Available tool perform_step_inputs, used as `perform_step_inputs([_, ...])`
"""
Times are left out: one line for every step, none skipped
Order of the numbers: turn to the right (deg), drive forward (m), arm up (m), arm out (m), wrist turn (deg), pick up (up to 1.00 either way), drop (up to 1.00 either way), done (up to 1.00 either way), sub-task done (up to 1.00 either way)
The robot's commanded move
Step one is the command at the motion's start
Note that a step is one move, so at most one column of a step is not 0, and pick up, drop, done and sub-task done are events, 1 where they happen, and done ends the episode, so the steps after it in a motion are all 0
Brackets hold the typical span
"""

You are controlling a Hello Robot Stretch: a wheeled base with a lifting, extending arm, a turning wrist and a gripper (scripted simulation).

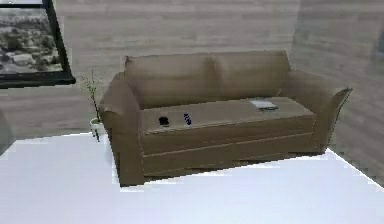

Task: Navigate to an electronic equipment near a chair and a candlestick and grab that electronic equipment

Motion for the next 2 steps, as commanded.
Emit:
perform_step_inputs([-45.0, 0.00, 0.00, 0.00, 0.0, 0.00, 0.00, 0.00, 0.00])
perform_step_inputs([-30.0, 0.00, 0.00, 0.00, 0.0, 0.00, 0.00, 0.00, 0.00])
